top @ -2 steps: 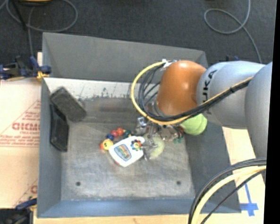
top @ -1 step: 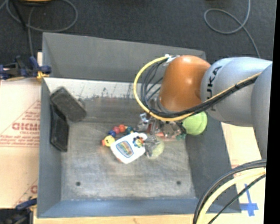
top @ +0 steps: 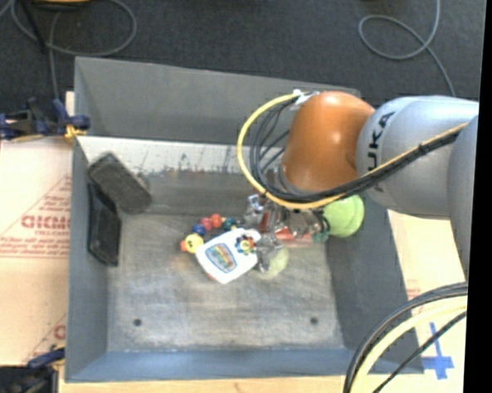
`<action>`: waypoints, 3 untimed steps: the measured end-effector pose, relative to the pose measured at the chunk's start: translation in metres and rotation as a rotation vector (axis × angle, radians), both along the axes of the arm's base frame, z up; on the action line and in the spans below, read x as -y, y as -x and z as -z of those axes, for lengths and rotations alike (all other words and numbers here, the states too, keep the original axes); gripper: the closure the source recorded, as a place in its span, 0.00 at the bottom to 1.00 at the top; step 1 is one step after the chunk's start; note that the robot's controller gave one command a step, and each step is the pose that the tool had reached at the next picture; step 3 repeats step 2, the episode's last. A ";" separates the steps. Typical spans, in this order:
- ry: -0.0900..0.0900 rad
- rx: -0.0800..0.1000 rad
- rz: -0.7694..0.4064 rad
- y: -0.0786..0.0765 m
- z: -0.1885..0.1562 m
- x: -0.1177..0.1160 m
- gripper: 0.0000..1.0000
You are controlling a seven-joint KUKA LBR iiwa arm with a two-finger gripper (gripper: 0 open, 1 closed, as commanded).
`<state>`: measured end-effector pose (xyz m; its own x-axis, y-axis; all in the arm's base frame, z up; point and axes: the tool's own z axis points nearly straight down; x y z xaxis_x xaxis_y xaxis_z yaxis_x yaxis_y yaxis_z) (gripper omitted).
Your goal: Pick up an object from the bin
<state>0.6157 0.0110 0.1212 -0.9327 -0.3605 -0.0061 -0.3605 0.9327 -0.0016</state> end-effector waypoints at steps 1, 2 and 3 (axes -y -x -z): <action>0.000 0.001 0.000 0.000 -0.006 0.000 1.00; 0.000 -0.002 0.001 0.000 -0.011 0.000 1.00; 0.000 -0.002 0.001 0.000 -0.011 0.000 1.00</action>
Offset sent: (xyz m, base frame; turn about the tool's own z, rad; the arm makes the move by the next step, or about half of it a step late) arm 0.0003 0.0000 0.0288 0.0000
